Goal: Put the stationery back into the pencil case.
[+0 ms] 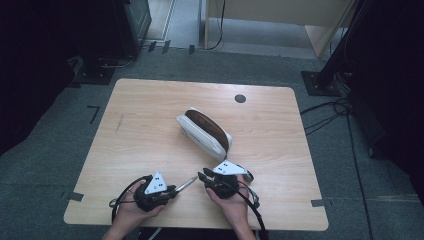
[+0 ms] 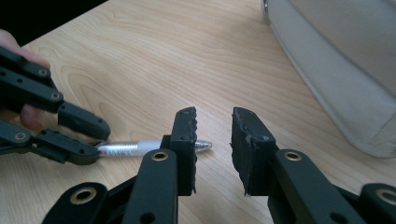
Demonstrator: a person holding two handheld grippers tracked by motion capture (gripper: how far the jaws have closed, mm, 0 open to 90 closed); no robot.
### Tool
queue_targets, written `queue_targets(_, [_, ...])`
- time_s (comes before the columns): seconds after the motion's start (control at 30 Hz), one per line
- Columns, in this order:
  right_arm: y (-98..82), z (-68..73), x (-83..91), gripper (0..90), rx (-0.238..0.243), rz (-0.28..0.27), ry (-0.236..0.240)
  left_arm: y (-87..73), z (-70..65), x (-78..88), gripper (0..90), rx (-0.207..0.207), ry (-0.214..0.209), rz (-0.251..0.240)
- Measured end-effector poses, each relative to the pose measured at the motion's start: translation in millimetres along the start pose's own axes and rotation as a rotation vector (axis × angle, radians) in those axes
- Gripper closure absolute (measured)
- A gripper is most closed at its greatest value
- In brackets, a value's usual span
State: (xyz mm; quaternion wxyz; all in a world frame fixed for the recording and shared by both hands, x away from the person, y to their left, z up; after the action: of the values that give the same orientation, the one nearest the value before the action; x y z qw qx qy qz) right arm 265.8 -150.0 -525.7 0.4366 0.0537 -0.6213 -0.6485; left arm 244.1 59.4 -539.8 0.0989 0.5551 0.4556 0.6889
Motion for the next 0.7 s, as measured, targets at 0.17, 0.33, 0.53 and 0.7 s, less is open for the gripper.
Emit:
queue_targets(0.17, [-3.7,0.4,-5.4,69.7,-0.002,0.017,0.004,-5.8,8.0,5.7,47.6,0.001,0.022,0.008])
queue_targets(0.33, [-6.7,-1.7,-7.0,69.2,-0.007,0.024,-0.005,-12.1,16.9,12.9,42.2,0.005,0.049,0.018])
queue_targets(0.53, [-8.3,-4.7,-6.2,68.0,-0.01,0.03,-0.009,-17.0,29.7,19.7,40.5,0.043,0.123,0.018])
queue_targets(0.7, [-10.2,-6.6,-6.6,66.0,-0.016,0.035,-0.003,-21.1,45.2,26.3,41.2,0.105,0.227,0.001])
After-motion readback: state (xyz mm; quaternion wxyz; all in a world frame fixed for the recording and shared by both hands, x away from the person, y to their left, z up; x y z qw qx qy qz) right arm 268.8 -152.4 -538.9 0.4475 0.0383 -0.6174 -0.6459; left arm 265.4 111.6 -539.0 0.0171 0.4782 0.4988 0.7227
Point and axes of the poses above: each handheld gripper's, and its own axes: x roughly backward along the jaws, y roughly out of its top, z roughly to its left, the point moved 4 cm from there along -x, roughly forward along the jaws, and after that the axes turned 3 degrees about -z, right-handed, at the moved point
